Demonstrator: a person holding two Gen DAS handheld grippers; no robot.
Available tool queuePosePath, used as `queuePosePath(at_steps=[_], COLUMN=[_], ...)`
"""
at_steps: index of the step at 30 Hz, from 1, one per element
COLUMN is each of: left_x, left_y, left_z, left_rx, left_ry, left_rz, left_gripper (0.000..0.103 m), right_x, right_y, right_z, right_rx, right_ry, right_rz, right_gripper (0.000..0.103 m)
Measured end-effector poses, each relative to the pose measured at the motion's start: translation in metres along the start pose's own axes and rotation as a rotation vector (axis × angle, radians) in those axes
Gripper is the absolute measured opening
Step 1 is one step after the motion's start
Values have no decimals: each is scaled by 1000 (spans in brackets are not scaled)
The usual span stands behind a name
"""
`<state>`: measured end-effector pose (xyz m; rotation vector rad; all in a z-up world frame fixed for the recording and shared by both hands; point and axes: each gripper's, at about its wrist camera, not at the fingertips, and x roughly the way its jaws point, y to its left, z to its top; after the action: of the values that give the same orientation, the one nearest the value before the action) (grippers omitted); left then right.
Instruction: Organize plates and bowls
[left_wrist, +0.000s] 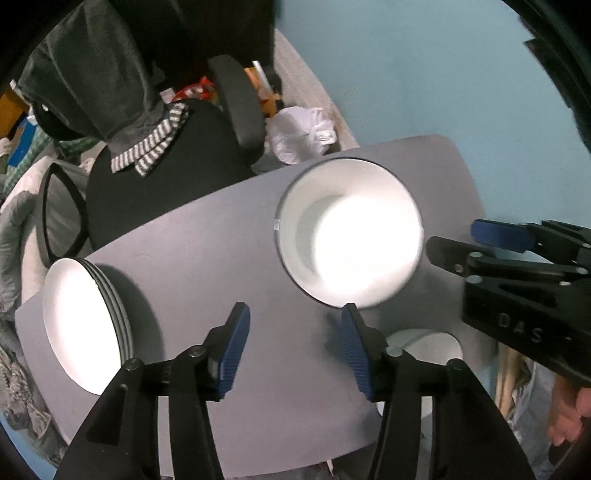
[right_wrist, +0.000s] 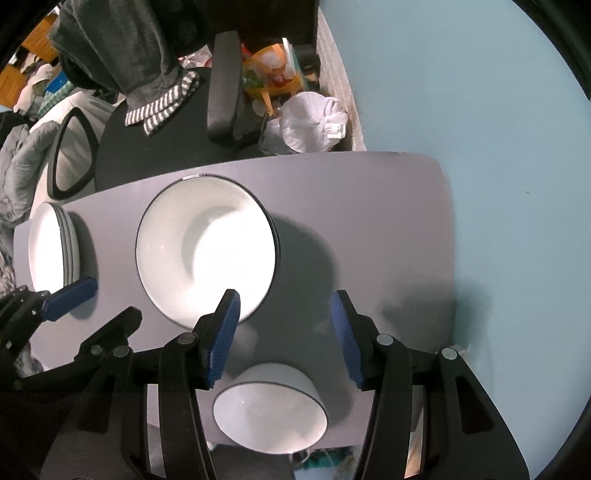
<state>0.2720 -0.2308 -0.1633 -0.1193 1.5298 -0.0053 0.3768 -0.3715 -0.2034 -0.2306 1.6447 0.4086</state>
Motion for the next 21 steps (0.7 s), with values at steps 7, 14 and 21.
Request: queuePosePath(at_steps=[7, 14, 21], left_x=[-9, -13, -15], left_y=[-11, -15, -25], left_z=[-13, -29, -45], left_rx=[56, 89, 128], left_ry=[-8, -8, -16], left_rz=[-19, -31, -47], left_gripper=[53, 53, 57], right_x=[-12, -24, -30], right_y=[-6, -14, -17], right_z=[-22, -48, -70], right_rx=[22, 36, 41], right_ry=[-15, -37, -49], right_rz=[-24, -51, -58], right_gripper=[51, 60, 60])
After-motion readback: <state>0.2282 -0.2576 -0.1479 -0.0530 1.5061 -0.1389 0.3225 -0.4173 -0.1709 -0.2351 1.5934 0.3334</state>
